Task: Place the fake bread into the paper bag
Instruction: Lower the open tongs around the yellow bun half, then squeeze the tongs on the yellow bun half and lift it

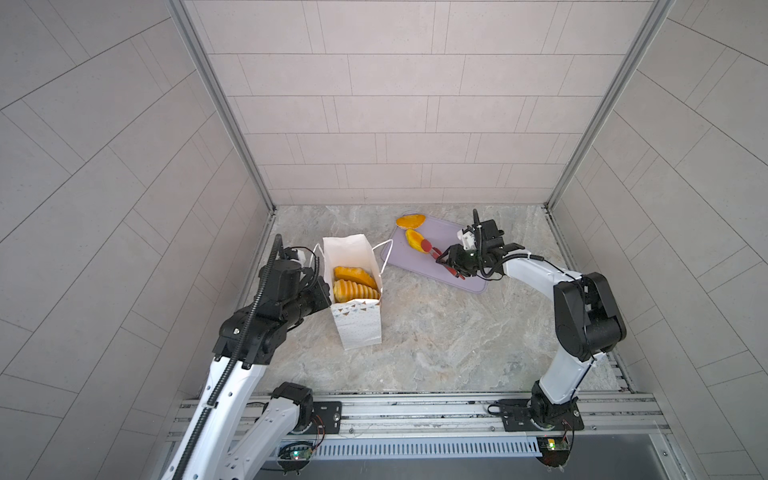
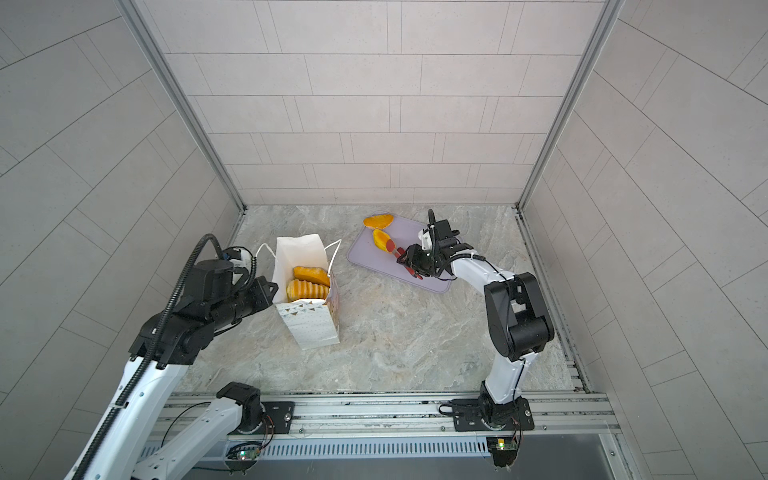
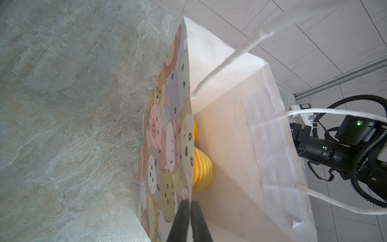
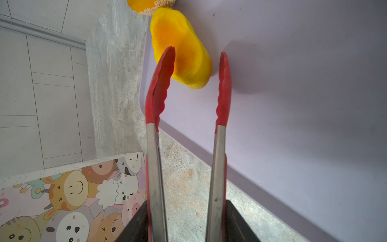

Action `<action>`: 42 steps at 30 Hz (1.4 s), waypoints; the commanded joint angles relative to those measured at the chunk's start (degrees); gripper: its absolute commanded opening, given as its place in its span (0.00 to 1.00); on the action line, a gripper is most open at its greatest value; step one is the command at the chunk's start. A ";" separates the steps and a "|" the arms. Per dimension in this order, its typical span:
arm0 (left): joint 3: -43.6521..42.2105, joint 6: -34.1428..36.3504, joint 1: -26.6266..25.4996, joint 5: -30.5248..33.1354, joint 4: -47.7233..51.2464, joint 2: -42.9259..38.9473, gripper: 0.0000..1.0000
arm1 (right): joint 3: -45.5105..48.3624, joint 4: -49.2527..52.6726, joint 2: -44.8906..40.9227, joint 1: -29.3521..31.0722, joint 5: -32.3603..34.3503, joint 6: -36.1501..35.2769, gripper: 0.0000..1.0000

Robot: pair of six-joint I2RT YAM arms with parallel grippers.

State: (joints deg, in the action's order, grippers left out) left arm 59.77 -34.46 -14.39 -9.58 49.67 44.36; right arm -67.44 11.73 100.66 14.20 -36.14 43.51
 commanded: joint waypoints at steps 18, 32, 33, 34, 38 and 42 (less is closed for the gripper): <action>0.66 1.26 -0.11 1.14 0.71 -0.24 0.07 | 4.07 -12.69 -0.22 -0.95 -4.53 9.36 0.30; 0.79 1.06 -0.18 1.16 0.57 -0.67 0.07 | 4.64 -3.43 -11.44 -1.72 -2.96 3.83 0.26; 0.80 0.98 -0.11 1.19 0.54 -0.68 0.07 | 4.18 -1.99 -12.24 -1.72 -2.48 2.81 0.26; 0.84 0.97 -0.18 1.15 0.55 -0.72 0.07 | 3.62 -0.24 -13.02 -1.72 -1.82 1.73 0.26; 0.86 0.88 -0.13 1.15 0.45 -0.85 0.07 | 1.46 5.41 -15.32 -1.69 0.43 -2.08 0.26; 0.91 0.88 -0.11 1.06 0.58 -0.85 0.07 | -1.95 12.16 -17.59 -1.63 3.38 -6.26 0.26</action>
State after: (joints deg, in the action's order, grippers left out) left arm 59.77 -34.04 -14.39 -8.93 50.00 44.12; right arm -66.24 18.74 86.41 12.69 -35.57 41.78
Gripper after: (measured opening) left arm 0.073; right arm 0.260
